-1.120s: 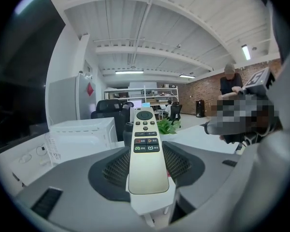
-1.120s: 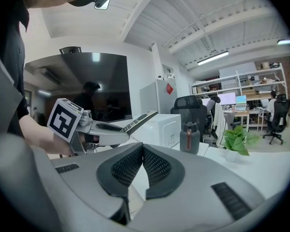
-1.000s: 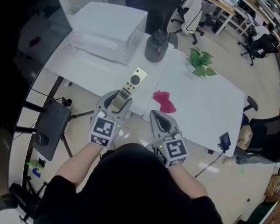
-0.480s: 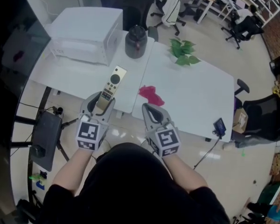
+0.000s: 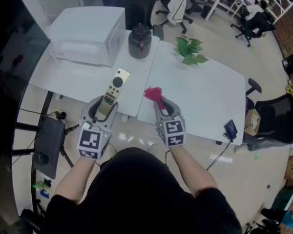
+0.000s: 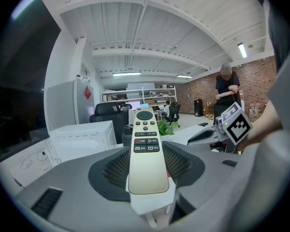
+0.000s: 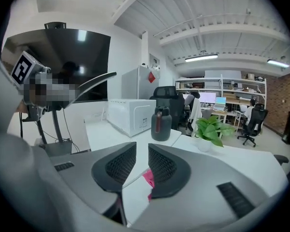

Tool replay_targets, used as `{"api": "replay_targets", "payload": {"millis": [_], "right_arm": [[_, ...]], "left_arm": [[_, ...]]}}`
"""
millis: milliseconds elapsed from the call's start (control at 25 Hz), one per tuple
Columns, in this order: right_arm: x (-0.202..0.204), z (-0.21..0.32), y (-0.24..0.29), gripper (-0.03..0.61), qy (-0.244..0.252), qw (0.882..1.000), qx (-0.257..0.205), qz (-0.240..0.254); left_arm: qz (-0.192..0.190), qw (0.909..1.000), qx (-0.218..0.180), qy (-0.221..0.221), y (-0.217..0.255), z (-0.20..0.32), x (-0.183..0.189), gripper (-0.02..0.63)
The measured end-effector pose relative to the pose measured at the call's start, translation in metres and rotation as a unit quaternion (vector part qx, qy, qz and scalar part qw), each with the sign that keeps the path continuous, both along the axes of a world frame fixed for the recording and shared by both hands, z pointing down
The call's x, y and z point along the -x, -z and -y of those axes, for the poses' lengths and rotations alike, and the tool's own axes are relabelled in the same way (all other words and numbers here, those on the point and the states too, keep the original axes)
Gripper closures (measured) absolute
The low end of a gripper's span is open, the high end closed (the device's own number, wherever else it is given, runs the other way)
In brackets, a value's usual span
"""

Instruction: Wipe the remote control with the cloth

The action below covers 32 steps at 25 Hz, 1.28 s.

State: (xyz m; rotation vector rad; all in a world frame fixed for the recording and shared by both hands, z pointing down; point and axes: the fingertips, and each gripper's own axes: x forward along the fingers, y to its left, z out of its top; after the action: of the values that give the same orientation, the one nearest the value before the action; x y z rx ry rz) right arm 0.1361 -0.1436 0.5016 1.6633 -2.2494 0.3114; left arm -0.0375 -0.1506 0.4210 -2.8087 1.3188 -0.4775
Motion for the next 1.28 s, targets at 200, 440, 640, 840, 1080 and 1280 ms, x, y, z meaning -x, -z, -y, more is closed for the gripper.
{"api": "replay_targets", "payload": {"millis": [200,440,640,840,1080,1280], "right_arm": [[-0.007,0.014,-0.03,0.411,-0.002,0.999,0.03,-0.015],[-0.018,0.031,-0.077,0.351,0.0,0.996,0.081,-0.044],[-0.031,0.045,-0.125,0.29,0.0,0.989,0.129,-0.076],[-0.039,0.057,-0.162,0.288,0.006,0.98,0.173,-0.1],[-0.051,0.068,-0.194,0.288,0.005,0.967,0.224,-0.124],[-0.051,0.076,-0.204,0.288,0.008,0.963,0.241,-0.119]], "left_arm": [[0.004,0.9999,-0.008,-0.005,0.002,-0.003,0.001,0.405],[0.008,0.9999,-0.012,-0.006,0.008,-0.007,0.0,0.405],[0.009,0.9997,-0.02,-0.014,0.017,-0.015,-0.002,0.405],[0.013,0.9995,-0.021,-0.018,0.022,-0.022,-0.003,0.405],[0.017,0.9995,-0.021,-0.02,0.025,-0.026,-0.005,0.405],[0.02,0.9994,-0.022,-0.016,0.027,-0.024,-0.004,0.405]]}}
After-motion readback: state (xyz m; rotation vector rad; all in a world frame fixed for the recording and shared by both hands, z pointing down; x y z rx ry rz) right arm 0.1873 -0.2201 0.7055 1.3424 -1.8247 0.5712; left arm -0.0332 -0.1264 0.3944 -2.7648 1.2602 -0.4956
